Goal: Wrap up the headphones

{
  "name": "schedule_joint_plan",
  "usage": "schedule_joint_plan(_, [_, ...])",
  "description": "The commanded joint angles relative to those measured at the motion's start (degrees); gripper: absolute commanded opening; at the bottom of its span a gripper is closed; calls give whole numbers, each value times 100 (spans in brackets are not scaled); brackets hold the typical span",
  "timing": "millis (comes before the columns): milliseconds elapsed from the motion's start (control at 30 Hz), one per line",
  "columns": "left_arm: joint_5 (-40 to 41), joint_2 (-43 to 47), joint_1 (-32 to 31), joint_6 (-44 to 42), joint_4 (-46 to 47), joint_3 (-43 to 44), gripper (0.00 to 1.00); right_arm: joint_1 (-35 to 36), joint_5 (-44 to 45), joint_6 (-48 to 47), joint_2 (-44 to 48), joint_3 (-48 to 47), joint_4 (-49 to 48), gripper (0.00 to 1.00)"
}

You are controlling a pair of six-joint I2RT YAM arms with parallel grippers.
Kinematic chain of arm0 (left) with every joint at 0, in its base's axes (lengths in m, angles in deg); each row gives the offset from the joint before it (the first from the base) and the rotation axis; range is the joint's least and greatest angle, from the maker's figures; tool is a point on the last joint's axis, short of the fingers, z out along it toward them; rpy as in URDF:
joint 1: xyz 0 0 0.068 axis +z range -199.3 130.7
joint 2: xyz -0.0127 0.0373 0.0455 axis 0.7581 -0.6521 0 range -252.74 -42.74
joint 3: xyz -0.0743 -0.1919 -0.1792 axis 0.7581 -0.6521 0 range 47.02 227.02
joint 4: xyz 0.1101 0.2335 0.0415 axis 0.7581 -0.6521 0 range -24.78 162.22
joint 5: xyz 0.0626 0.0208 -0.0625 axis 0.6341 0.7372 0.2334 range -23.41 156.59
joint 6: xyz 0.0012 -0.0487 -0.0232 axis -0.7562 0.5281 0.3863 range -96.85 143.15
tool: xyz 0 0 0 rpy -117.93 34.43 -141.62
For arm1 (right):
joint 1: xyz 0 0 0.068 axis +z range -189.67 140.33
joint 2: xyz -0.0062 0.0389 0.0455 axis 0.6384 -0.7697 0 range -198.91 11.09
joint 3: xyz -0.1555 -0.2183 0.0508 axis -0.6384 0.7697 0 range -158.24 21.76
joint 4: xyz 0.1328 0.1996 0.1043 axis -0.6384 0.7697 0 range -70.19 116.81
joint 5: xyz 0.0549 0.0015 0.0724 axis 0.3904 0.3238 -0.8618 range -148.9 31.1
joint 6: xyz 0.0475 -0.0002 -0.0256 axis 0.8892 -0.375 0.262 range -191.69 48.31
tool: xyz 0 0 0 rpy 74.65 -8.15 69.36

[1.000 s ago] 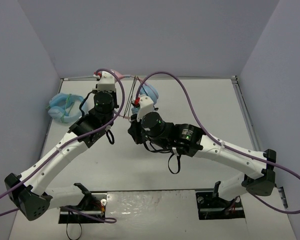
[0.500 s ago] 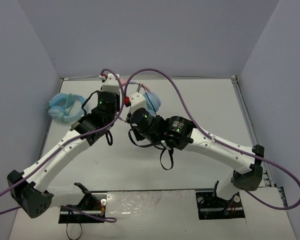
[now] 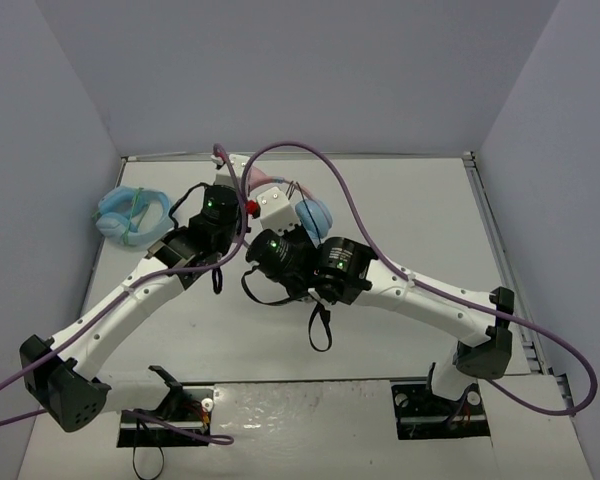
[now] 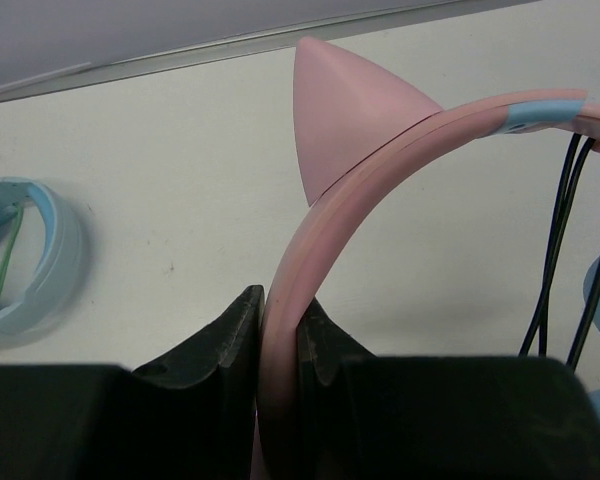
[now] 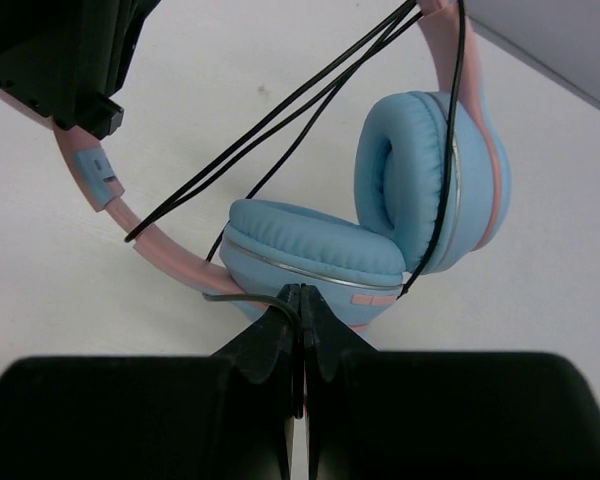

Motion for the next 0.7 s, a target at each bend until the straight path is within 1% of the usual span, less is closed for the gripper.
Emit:
schedule_joint_plan(0, [-575,40,-35,54,-14,513,0,308,1382,-693,-202,-26,112,0])
schedule_joint_plan(133, [-884,49,-35,196,-138,538,0,373,1764,-712,-250,-9,87,0])
schedule_joint_plan(200, [-1082,57,-35,282,-148,513,0,459,2165,-772,-250,59,-16,0])
schedule_joint_plan(267, [-1241,58,-35,355,-171,480,0,513,2384,-842,-193,145,-164,0])
schedule_joint_plan(533, [-1890,113,-35,587,-108,370,0,618,3033,-1453,261,785,-1180,0])
schedule_joint_plan(667, [-2203,167,-35,640,-90,339,0,669,3221,-2021,411,1033,-1718,0])
